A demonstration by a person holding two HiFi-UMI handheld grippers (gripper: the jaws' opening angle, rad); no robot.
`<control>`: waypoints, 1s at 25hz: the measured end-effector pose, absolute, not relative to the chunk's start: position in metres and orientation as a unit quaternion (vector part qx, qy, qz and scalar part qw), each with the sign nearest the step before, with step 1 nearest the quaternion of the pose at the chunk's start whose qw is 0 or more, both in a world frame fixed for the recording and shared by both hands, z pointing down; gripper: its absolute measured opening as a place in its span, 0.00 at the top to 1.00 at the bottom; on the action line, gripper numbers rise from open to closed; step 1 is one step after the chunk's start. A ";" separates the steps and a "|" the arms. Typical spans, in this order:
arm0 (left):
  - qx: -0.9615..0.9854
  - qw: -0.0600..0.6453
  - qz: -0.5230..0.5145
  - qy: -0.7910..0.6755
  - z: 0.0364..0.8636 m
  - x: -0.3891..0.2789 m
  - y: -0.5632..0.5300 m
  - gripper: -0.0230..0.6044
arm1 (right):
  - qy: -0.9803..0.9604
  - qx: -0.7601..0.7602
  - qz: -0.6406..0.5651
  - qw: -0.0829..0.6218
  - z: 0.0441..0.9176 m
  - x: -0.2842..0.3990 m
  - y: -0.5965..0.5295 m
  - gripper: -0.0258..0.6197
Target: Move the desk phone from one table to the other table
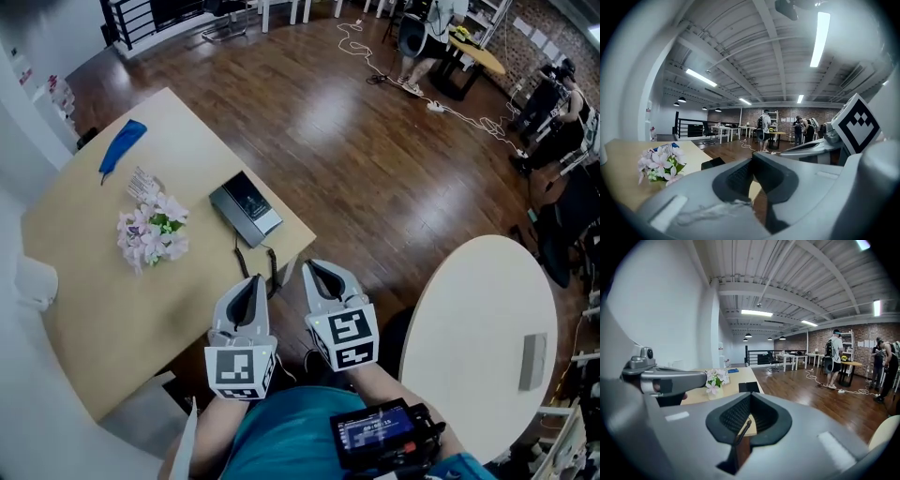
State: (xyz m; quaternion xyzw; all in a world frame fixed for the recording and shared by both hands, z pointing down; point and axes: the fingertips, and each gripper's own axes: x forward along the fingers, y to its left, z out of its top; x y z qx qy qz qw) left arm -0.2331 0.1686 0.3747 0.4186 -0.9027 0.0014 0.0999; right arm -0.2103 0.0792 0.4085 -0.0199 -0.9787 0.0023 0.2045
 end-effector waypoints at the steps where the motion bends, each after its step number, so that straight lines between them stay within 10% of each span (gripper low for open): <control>1: 0.415 0.096 0.007 -0.905 0.374 -0.227 0.168 0.94 | -0.979 -0.018 0.004 0.201 0.409 -0.203 0.076 0.97; 25: 0.348 0.126 0.055 -0.927 0.400 -0.128 0.236 0.94 | -0.978 -0.054 -0.001 0.200 0.423 -0.111 0.122 0.97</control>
